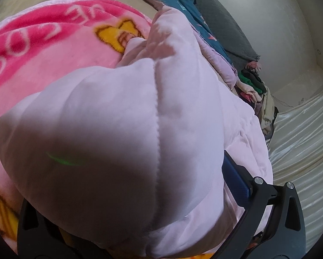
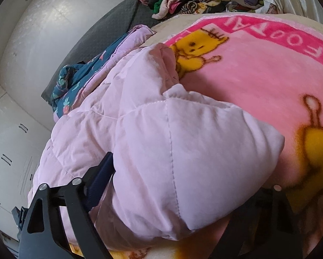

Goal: Fold large clothes
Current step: 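Fold the lifted hem over the jacket body with both tools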

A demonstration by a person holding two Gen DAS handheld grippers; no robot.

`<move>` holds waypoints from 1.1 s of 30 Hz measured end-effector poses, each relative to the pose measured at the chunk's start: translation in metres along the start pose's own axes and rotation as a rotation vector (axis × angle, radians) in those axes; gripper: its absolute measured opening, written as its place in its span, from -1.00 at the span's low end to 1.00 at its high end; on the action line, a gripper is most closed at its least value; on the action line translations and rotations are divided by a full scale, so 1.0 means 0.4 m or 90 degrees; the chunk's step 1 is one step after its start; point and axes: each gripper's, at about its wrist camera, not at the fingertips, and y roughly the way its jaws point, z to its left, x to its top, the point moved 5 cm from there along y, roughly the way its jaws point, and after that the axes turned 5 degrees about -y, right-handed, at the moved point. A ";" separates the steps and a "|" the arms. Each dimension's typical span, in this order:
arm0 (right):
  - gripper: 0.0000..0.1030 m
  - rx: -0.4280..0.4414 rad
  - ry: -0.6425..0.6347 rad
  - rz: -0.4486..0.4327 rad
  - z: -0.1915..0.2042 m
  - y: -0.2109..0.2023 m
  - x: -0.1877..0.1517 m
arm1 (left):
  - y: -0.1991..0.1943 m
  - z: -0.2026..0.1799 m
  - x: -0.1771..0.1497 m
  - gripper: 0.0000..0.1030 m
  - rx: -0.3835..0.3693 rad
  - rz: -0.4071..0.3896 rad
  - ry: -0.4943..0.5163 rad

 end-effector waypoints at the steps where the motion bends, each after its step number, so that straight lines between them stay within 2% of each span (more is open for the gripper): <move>1: 0.49 0.002 -0.003 -0.001 0.002 -0.001 0.000 | -0.002 -0.001 -0.002 0.83 0.000 -0.002 0.003; 4: 0.35 0.001 -0.021 -0.004 0.013 -0.006 -0.001 | -0.009 -0.013 -0.007 0.73 0.007 -0.009 0.022; 14: 0.18 -0.019 -0.066 -0.009 0.036 -0.012 0.001 | -0.029 -0.088 0.003 0.15 0.047 -0.040 0.125; 24: 0.01 -0.050 -0.119 -0.009 0.062 -0.016 0.000 | -0.033 -0.116 0.007 -0.09 0.062 -0.049 0.173; 27: -0.12 -0.058 -0.139 -0.011 0.071 -0.022 -0.001 | -0.043 -0.117 0.011 -0.15 0.064 -0.049 0.181; 30: -0.27 -0.067 -0.190 -0.022 0.099 -0.041 0.000 | -0.060 -0.130 0.012 -0.25 0.066 -0.058 0.196; 33: -0.33 -0.063 -0.235 -0.035 0.124 -0.068 0.005 | -0.084 -0.150 0.010 -0.29 0.069 -0.070 0.217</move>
